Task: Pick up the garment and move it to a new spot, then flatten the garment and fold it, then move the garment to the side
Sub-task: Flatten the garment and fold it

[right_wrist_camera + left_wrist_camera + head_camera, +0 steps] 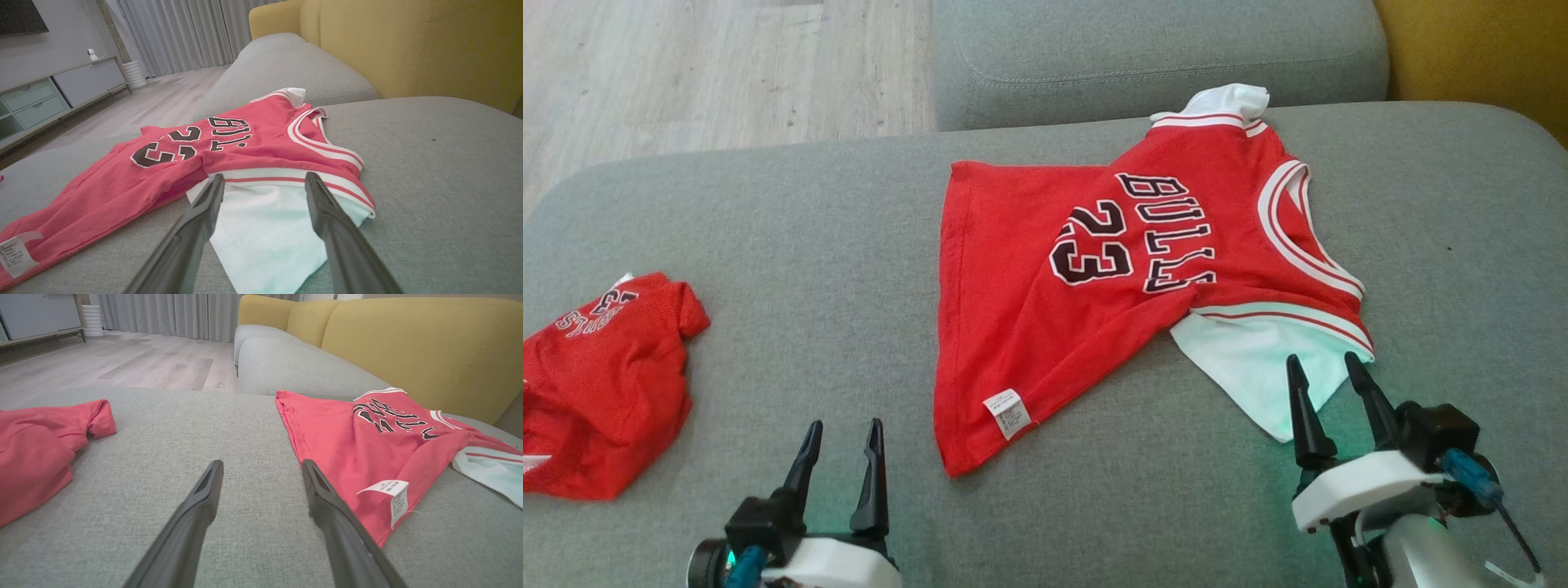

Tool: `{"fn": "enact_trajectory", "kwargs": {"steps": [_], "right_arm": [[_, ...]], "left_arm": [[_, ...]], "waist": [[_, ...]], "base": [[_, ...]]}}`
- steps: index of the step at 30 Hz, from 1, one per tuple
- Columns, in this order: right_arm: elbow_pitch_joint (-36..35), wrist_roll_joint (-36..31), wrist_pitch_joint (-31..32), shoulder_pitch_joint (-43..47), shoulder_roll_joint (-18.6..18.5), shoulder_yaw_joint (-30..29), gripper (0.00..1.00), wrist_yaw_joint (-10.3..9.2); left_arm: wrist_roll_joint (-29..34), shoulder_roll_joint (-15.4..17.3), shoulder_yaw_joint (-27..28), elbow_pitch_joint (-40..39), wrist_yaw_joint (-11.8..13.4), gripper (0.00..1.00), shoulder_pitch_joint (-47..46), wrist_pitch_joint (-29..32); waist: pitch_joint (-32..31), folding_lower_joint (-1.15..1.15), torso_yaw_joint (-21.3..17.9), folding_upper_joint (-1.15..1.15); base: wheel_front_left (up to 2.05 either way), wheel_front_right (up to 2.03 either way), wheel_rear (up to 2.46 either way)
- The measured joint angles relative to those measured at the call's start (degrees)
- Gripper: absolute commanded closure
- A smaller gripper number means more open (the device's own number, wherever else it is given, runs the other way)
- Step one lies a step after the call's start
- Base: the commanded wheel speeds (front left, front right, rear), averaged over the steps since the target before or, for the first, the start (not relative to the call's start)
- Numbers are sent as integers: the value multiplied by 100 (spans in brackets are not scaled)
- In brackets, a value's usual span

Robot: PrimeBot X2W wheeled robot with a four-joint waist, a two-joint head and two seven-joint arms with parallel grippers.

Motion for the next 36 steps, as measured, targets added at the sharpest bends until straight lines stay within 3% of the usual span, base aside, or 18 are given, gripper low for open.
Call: {"fn": "enact_trajectory", "kwargs": {"steps": [6,15,20,29,36], "right_arm": [[0,-32,0,-1,2,0,0,0],[52,14,0,-14,5,113,0,0],[53,13,0,-58,7,116,0,0],[29,13,0,-89,7,91,0,0],[30,13,0,-125,7,80,0,0]], "left_arm": [[-387,-1,-132,107,-120,0,-14,0],[-2082,-9,-1518,758,-201,0,-243,1],[-2793,-14,-2012,857,-202,0,-594,1],[-2965,-37,-1928,1493,-201,0,-1023,-18],[-3465,26,-2547,1771,-193,0,-1249,-153]], "waist": [[26,1,3,0],[214,1,-57,0],[341,1,-143,0],[537,1,-277,0],[580,0,-310,0]], "base": [[0,0,0],[0,0,0],[0,0,0],[0,0,0],[0,0,0]]}}
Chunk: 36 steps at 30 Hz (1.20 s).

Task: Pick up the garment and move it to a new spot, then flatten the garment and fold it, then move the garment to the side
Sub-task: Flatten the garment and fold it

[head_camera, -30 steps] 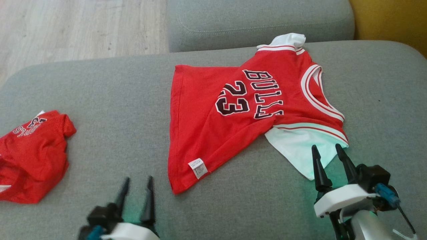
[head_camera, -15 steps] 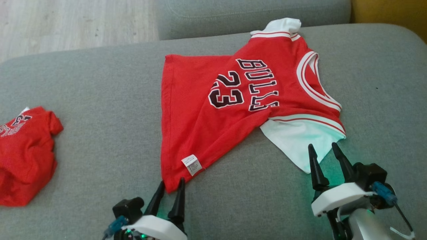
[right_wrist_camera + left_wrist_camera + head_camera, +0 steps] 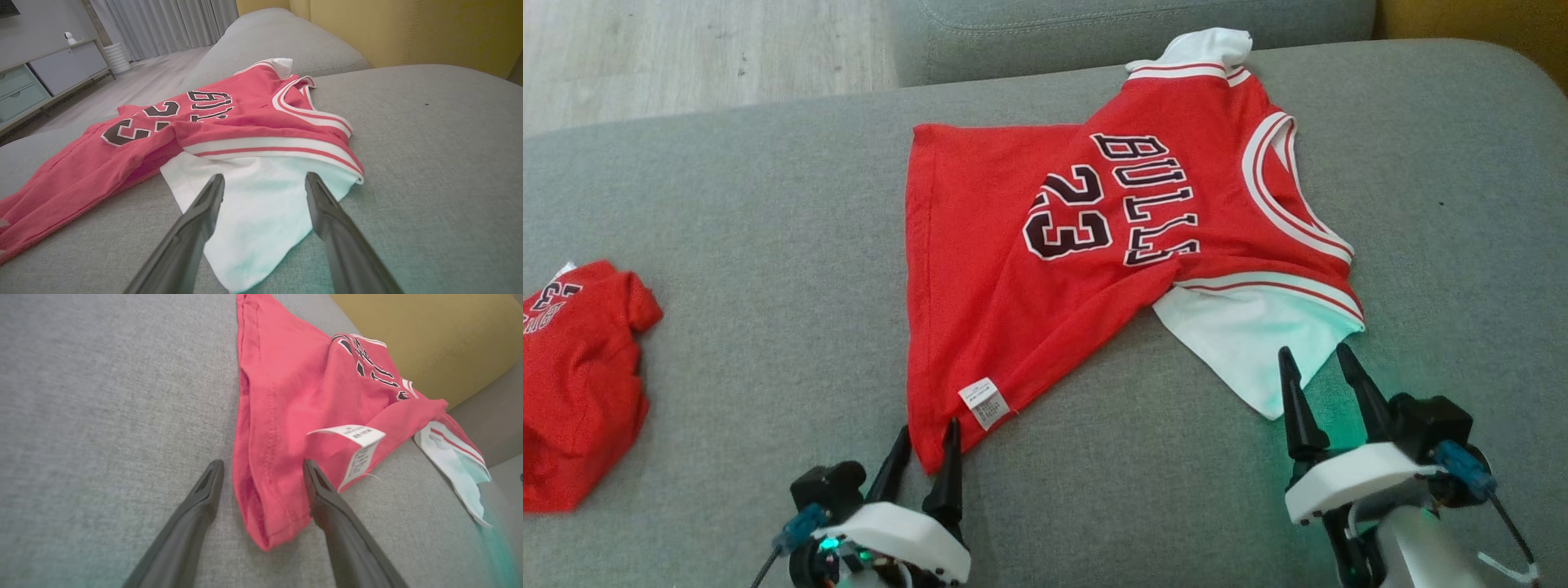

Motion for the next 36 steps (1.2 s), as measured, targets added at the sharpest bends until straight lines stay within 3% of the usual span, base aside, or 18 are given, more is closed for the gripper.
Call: {"fn": "enact_trajectory", "kwargs": {"steps": [1,3,9,24,25,26,32,36], "right_arm": [[2,0,0,-22,0,-1,0,0],[3,-1,0,-64,0,-7,0,0],[229,-14,0,-53,3,-144,0,0],[1499,19,-86,-175,1,-14,0,0],[1592,103,-102,-242,-10,82,33,0],[1702,223,-108,-317,-26,194,100,0],[2005,715,-132,-595,-80,634,100,0],[1458,912,-13,-489,-129,532,100,0]], "left_arm": [[-109,18,-119,51,1,4,-44,-8],[-279,38,-354,163,1,100,-153,-47],[-617,30,-708,342,2,100,-315,-29],[-143,-23,-238,59,-4,100,-163,112],[-121,-23,-220,54,-4,100,-152,112],[-97,-23,-191,44,-4,100,-132,112],[-3,-29,-57,-37,-4,100,-65,113],[82,-15,155,-231,-7,100,-65,151]], "waist": [[6,0,-2,0],[15,0,1,0],[11,0,57,0],[-25,0,257,0],[-27,0,260,0],[-28,0,262,0],[-29,0,243,0],[-44,2,229,0]], "base": [[0,0,0],[0,0,0],[0,0,0],[0,0,0],[0,0,0],[0,0,0],[0,0,0],[0,0,0]]}}
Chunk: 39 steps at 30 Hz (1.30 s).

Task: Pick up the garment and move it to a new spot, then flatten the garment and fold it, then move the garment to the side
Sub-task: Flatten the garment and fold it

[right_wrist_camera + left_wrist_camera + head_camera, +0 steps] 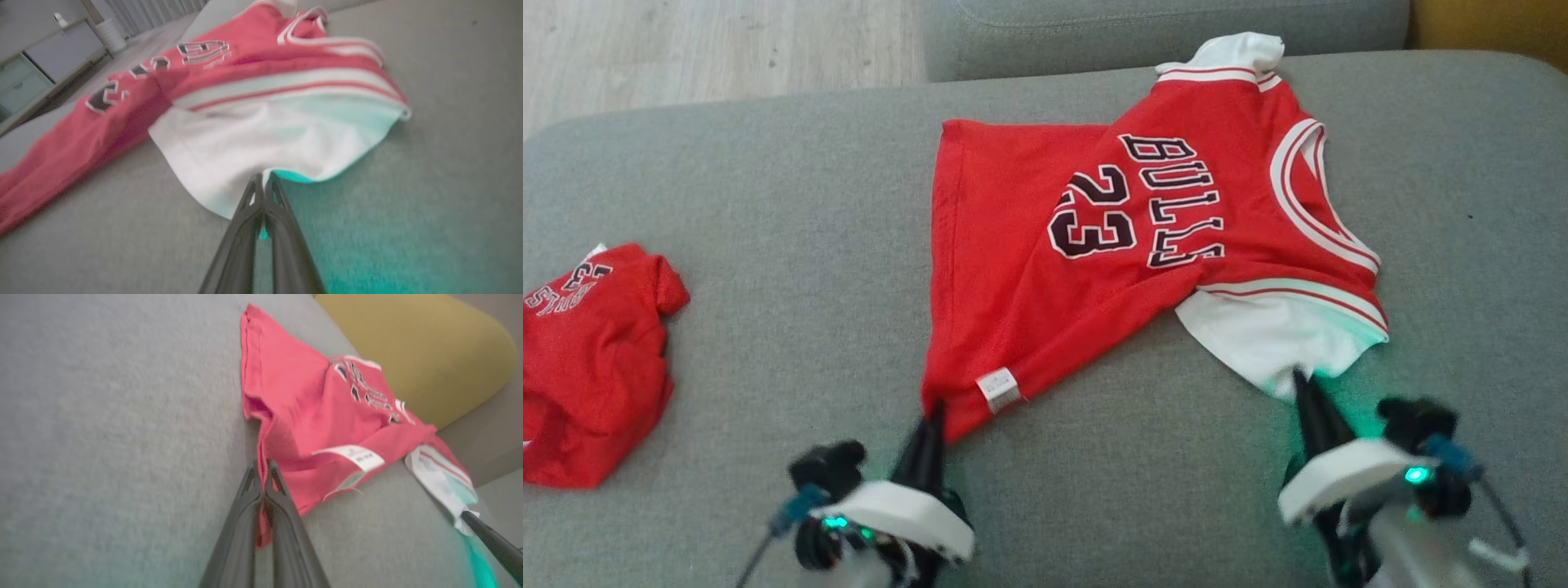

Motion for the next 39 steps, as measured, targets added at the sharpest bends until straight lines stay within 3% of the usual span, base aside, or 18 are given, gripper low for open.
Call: {"fn": "enact_trajectory", "kwargs": {"steps": [4,9,16,23,27,31,39], "right_arm": [[-1037,198,15,-12,-93,-369,100,0],[-1993,403,14,-346,-526,-650,100,0],[-2882,839,13,-1461,-1261,-857,100,0],[-3450,1149,298,-2091,-1951,-906,100,0],[-3489,1165,601,-2561,-2143,-809,100,0],[-3142,1155,758,-3021,-2151,-560,100,0],[-1894,671,272,-4768,-1862,-298,100,0]], "left_arm": [[120,225,399,-490,-2,100,-87,2],[347,812,697,-1158,-2,100,-724,2],[615,1675,525,-1774,-45,100,-1811,3],[637,2011,435,-2339,-44,100,-2574,594],[603,2048,399,-2386,22,100,-2819,1053],[611,1969,380,-2267,269,100,-2979,1104],[961,1405,522,-1339,586,100,-4199,326]], "waist": [[-95,-1,-11,0],[-281,-1,-14,0],[-581,-2,32,0],[-666,-2,223,0],[-495,-1,255,0],[-209,-1,262,0],[572,1,255,0]], "base": [[0,0,0],[0,0,0],[0,0,0],[0,0,0],[0,0,0],[0,0,0],[0,0,0]]}}
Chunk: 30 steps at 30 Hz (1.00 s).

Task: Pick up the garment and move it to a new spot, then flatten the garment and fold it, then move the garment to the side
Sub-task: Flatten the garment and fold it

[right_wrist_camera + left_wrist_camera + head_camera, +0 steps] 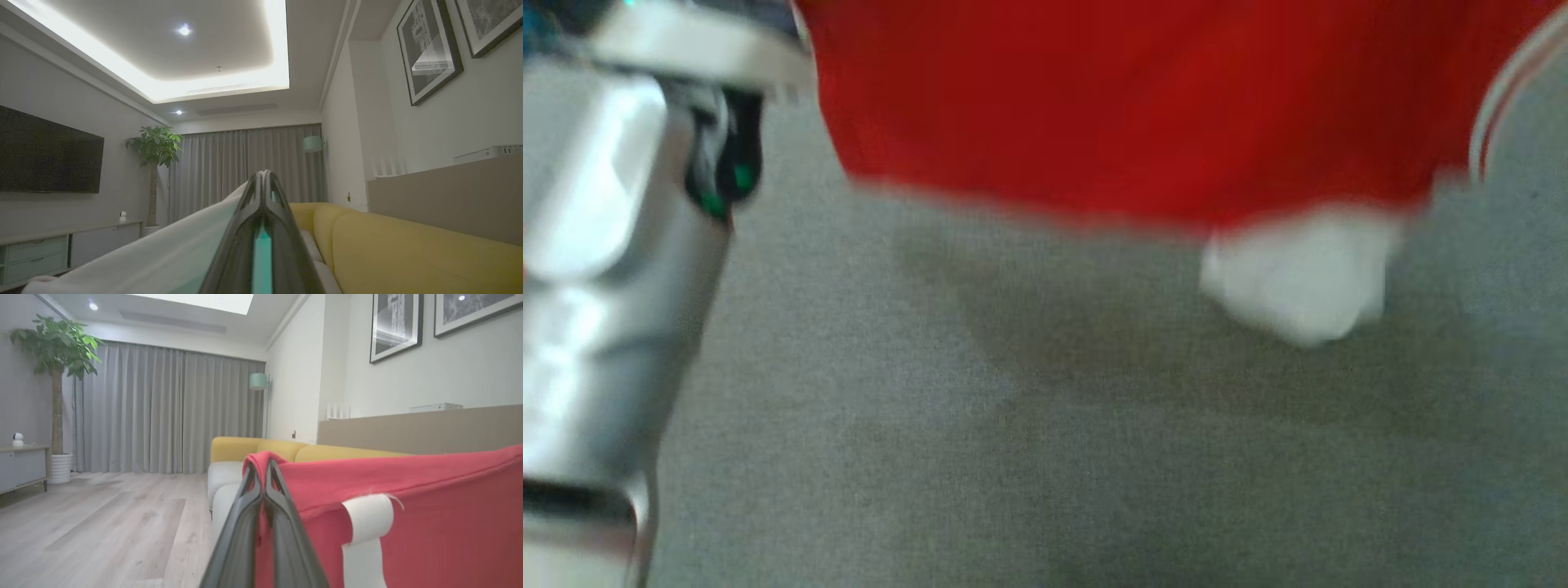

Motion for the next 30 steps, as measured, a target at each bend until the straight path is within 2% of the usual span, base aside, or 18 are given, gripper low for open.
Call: {"fn": "enact_trajectory", "kwargs": {"steps": [6,11,15,23,26,30], "right_arm": [[464,-99,-267,-1220,229,-365,100,0],[311,-1,-267,-996,233,-368,100,0],[33,312,-267,79,320,-298,100,0],[-301,1091,-264,3140,472,253,100,0],[-387,1298,-264,3863,536,315,100,0],[-543,1430,-263,4558,646,410,100,0]], "left_arm": [[370,-337,559,227,76,100,-1134,-332],[699,-482,848,180,13,100,-812,-333],[816,-700,1190,304,-110,100,258,-332],[1037,-1310,1820,969,-489,100,2400,-327],[1071,-1437,1994,1063,-582,100,2854,-325],[1161,-1479,2154,1083,-588,100,3274,-324]], "waist": [[507,0,-49,0],[622,-1,-122,0],[674,-2,-254,0],[702,-2,-492,0],[623,-3,-555,0],[439,-3,-614,0]], "base": [[0,0,0],[0,0,0],[0,0,0],[0,0,0],[0,0,0],[0,0,0]]}}
